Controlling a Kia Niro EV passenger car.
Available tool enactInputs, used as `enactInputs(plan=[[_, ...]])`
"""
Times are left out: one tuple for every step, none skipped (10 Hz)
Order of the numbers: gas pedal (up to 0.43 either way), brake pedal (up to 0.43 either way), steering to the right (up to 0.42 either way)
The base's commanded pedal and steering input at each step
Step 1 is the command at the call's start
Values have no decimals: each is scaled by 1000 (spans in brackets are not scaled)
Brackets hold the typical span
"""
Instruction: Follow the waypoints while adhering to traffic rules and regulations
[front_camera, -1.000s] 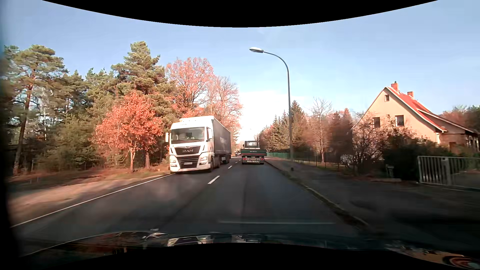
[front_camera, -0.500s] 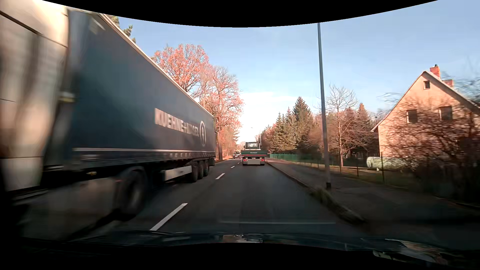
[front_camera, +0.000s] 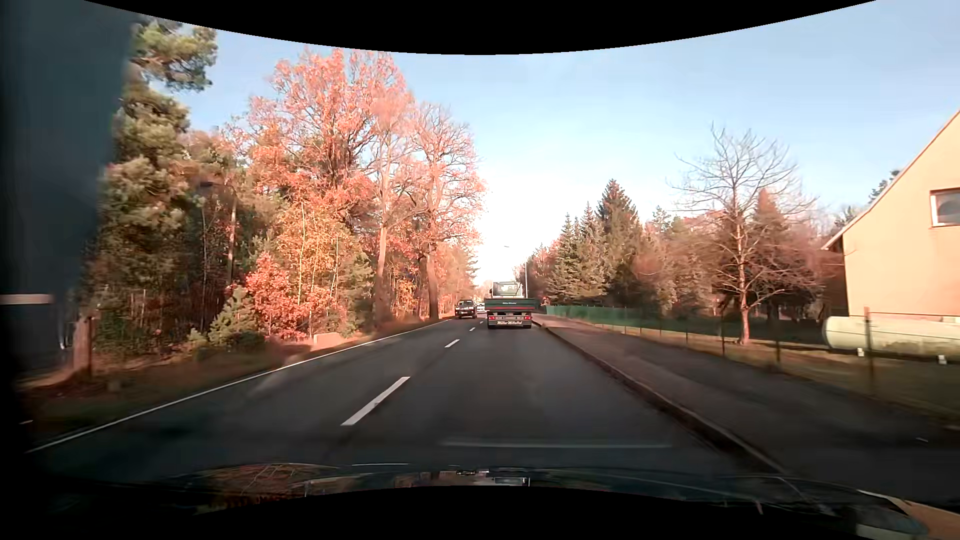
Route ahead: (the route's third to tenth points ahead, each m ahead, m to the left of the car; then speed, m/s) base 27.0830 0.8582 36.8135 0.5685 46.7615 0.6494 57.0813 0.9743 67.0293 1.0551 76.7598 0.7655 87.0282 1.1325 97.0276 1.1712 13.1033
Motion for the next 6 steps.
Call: enactInputs(plan=[[110, 0, -5], [110, 0, -5], [110, 0, -5], [98, 0, -5], [98, 0, -2], [98, 0, -1]])
